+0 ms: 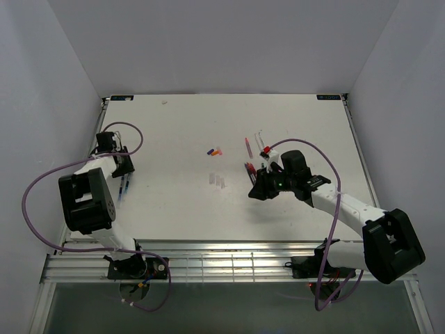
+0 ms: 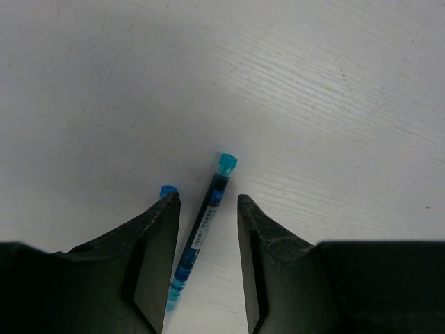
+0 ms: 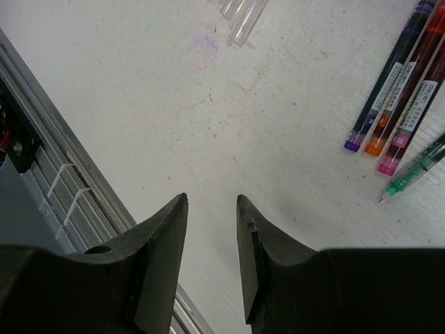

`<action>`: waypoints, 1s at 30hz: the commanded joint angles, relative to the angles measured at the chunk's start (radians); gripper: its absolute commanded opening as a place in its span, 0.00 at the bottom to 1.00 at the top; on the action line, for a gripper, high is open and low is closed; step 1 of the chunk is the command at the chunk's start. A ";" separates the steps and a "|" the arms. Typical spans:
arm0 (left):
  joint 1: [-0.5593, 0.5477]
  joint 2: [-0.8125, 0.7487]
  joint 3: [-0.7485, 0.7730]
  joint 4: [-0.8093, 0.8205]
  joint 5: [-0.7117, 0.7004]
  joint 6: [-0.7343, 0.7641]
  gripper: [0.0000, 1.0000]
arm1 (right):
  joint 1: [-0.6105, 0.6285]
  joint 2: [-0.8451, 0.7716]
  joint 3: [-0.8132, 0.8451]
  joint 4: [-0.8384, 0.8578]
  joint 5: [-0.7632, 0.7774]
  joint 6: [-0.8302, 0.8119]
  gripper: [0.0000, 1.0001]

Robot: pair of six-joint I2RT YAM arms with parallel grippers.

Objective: Open the pen caps

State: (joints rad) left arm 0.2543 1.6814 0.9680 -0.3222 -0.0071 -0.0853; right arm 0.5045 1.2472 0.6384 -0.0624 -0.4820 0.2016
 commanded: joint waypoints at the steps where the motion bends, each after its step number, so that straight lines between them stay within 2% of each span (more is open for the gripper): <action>1: 0.016 0.009 0.011 0.028 0.006 0.004 0.49 | -0.001 -0.032 -0.009 0.041 -0.010 -0.008 0.41; 6: 0.016 0.032 -0.002 0.029 0.065 -0.002 0.49 | 0.000 -0.037 -0.006 0.041 -0.004 -0.008 0.41; 20: 0.014 0.047 -0.021 0.037 0.111 -0.021 0.46 | -0.001 -0.051 -0.009 0.041 0.009 -0.007 0.41; 26: 0.014 0.046 -0.026 0.032 0.150 -0.021 0.39 | -0.001 -0.066 -0.013 0.035 0.026 -0.007 0.41; 30: 0.014 0.054 -0.025 0.026 0.180 -0.030 0.30 | -0.001 -0.081 -0.014 0.021 0.039 -0.005 0.41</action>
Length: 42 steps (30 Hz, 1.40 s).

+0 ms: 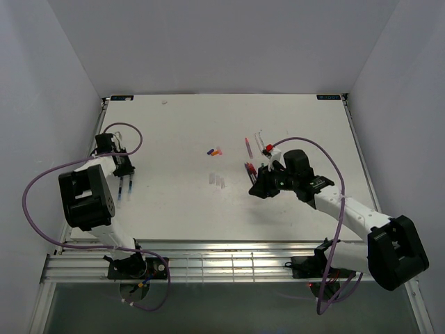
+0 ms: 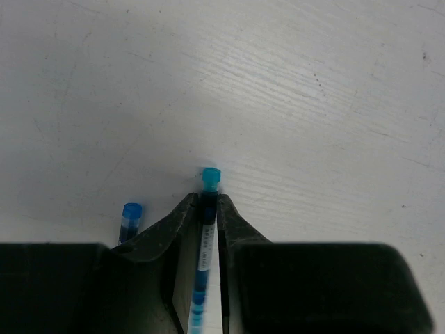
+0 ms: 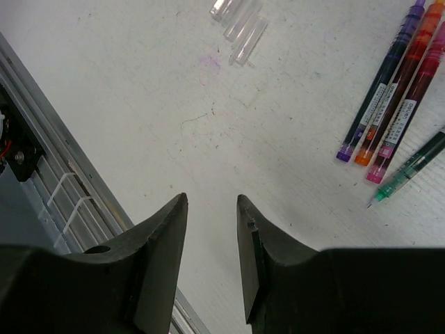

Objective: Open the pen caps

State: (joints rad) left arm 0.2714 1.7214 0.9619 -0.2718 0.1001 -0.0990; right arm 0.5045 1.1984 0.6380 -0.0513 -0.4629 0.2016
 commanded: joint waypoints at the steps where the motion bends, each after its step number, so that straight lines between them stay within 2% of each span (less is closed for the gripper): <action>1: -0.004 0.017 -0.017 -0.026 0.079 -0.019 0.26 | 0.000 -0.037 -0.017 0.007 0.023 -0.004 0.41; 7: -0.015 0.021 -0.018 -0.033 0.093 -0.041 0.12 | -0.001 -0.077 -0.018 -0.016 0.043 0.005 0.41; 10: -0.030 0.006 -0.017 -0.035 0.116 -0.050 0.00 | -0.001 -0.088 -0.012 -0.033 0.046 0.012 0.41; 12: -0.040 -0.008 -0.009 -0.041 0.133 -0.056 0.00 | -0.001 -0.092 -0.005 -0.047 0.052 0.016 0.41; 15: -0.054 -0.060 -0.003 -0.044 0.229 -0.082 0.00 | -0.001 -0.105 0.015 -0.077 0.053 0.027 0.41; 19: -0.095 -0.169 -0.032 0.020 0.426 -0.155 0.00 | -0.001 -0.125 0.057 -0.110 0.063 0.038 0.42; 20: -0.106 -0.193 -0.043 0.038 0.494 -0.192 0.00 | 0.000 -0.123 0.066 -0.113 0.063 0.042 0.43; 21: -0.119 -0.219 -0.055 0.057 0.522 -0.214 0.00 | 0.000 -0.120 0.075 -0.116 0.056 0.056 0.50; 24: -0.191 -0.311 -0.110 0.146 0.621 -0.304 0.00 | -0.001 -0.096 0.106 -0.102 0.002 0.090 0.57; 27: -0.271 -0.388 -0.176 0.252 0.658 -0.430 0.00 | 0.000 -0.057 0.115 -0.023 -0.095 0.165 0.58; 28: -0.331 -0.404 -0.198 0.332 0.662 -0.467 0.00 | -0.001 -0.036 0.109 0.038 -0.117 0.212 0.58; 30: -0.377 -0.442 -0.254 0.402 0.673 -0.571 0.00 | -0.001 -0.019 0.097 0.141 -0.179 0.269 0.58; 31: -0.429 -0.451 -0.262 0.416 0.656 -0.591 0.00 | 0.002 0.001 0.089 0.242 -0.193 0.332 0.58; 34: -0.527 -0.483 -0.270 0.433 0.595 -0.627 0.00 | 0.049 0.044 0.077 0.355 -0.200 0.404 0.58; 42: -0.595 -0.543 -0.304 0.503 0.570 -0.734 0.00 | 0.158 0.142 0.117 0.502 -0.115 0.502 0.59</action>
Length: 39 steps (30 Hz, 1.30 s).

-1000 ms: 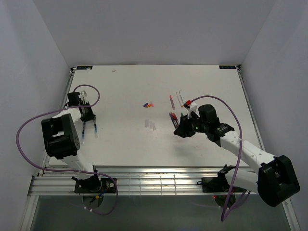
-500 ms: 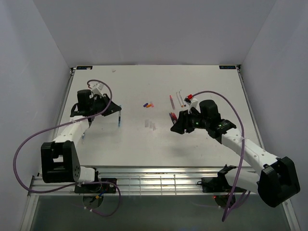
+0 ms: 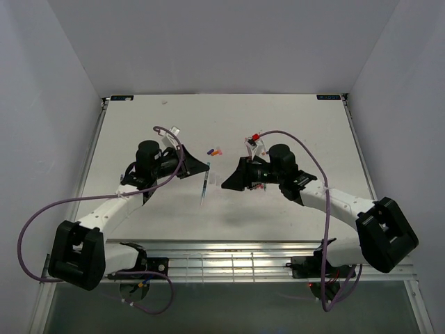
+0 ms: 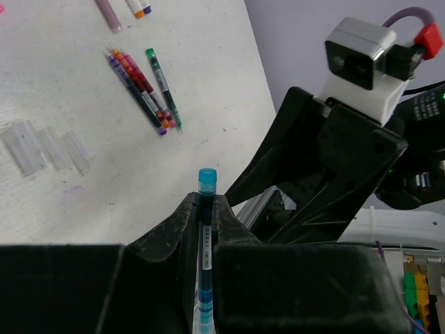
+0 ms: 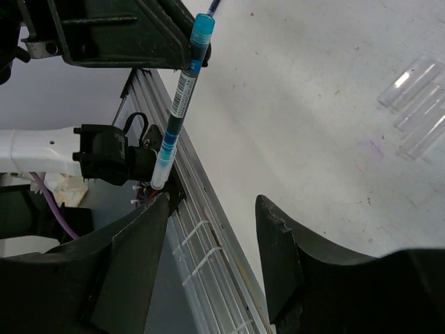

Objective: Open the pen caps

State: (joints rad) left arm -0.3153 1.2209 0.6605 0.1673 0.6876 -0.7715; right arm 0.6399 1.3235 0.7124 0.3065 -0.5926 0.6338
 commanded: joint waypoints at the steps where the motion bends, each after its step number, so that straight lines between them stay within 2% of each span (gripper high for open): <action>1: -0.017 -0.044 -0.002 0.066 -0.017 -0.064 0.00 | 0.039 0.037 0.050 0.155 0.016 0.075 0.59; 11: -0.071 -0.050 -0.032 0.097 -0.023 -0.098 0.00 | 0.116 0.118 0.088 0.216 0.057 0.093 0.59; 16: -0.087 -0.043 -0.036 0.104 -0.019 -0.104 0.00 | 0.121 0.149 0.087 0.250 0.062 0.112 0.54; 20: -0.097 -0.043 -0.035 0.112 -0.020 -0.112 0.00 | 0.127 0.184 0.085 0.286 0.045 0.138 0.44; 21: -0.099 -0.043 -0.033 0.115 -0.019 -0.114 0.00 | 0.130 0.190 0.079 0.305 0.040 0.148 0.33; 23: -0.102 -0.043 -0.032 0.117 -0.016 -0.112 0.00 | 0.132 0.201 0.075 0.324 0.036 0.158 0.22; 24: -0.102 -0.043 -0.030 0.117 -0.014 -0.112 0.02 | 0.132 0.204 0.070 0.336 0.031 0.167 0.10; 25: -0.102 -0.044 -0.032 0.117 -0.014 -0.111 0.16 | 0.133 0.203 0.068 0.336 0.030 0.168 0.08; 28: -0.102 -0.060 -0.038 0.117 -0.025 -0.086 0.34 | 0.132 0.183 0.047 0.327 0.048 0.170 0.08; 31: -0.102 -0.093 -0.044 0.081 -0.052 -0.034 0.38 | 0.130 0.160 0.029 0.306 0.074 0.170 0.08; 39: -0.102 -0.170 -0.058 -0.038 -0.137 0.092 0.38 | 0.107 0.132 0.002 0.221 0.126 0.170 0.08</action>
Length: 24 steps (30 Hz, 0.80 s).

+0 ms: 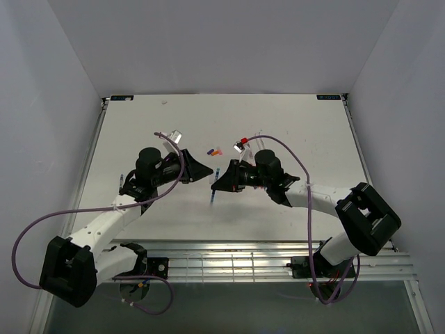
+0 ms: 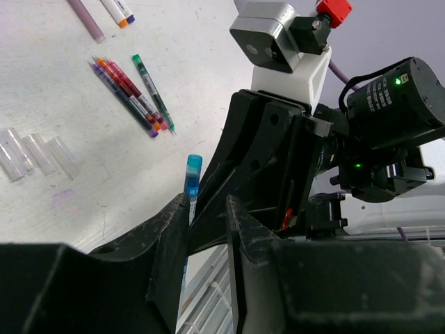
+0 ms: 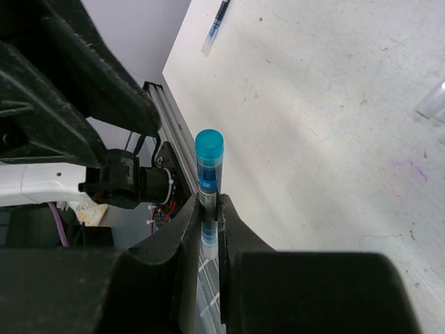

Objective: Open the pen caps

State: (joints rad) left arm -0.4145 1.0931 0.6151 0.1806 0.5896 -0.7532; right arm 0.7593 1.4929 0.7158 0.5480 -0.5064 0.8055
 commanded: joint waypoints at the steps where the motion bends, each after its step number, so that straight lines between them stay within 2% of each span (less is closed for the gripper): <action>1: -0.003 -0.045 -0.015 -0.059 -0.030 0.086 0.38 | -0.014 -0.039 0.001 -0.026 0.042 -0.003 0.08; 5: -0.009 -0.070 -0.046 -0.070 -0.001 0.120 0.37 | -0.026 -0.046 0.042 -0.104 0.080 -0.012 0.08; 9: -0.062 -0.064 -0.074 -0.087 0.000 0.138 0.36 | -0.047 -0.056 0.105 -0.187 0.103 -0.022 0.08; 18: -0.167 -0.007 -0.075 -0.090 -0.083 0.156 0.36 | -0.057 -0.059 0.160 -0.214 0.078 -0.005 0.08; 24: -0.196 0.034 -0.061 -0.096 -0.135 0.164 0.36 | -0.057 -0.080 0.146 -0.206 0.063 0.006 0.08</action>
State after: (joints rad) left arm -0.6056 1.1187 0.5320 0.0975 0.5255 -0.6163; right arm 0.7002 1.4647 0.8356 0.3340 -0.4191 0.8009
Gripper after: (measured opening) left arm 0.357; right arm 0.146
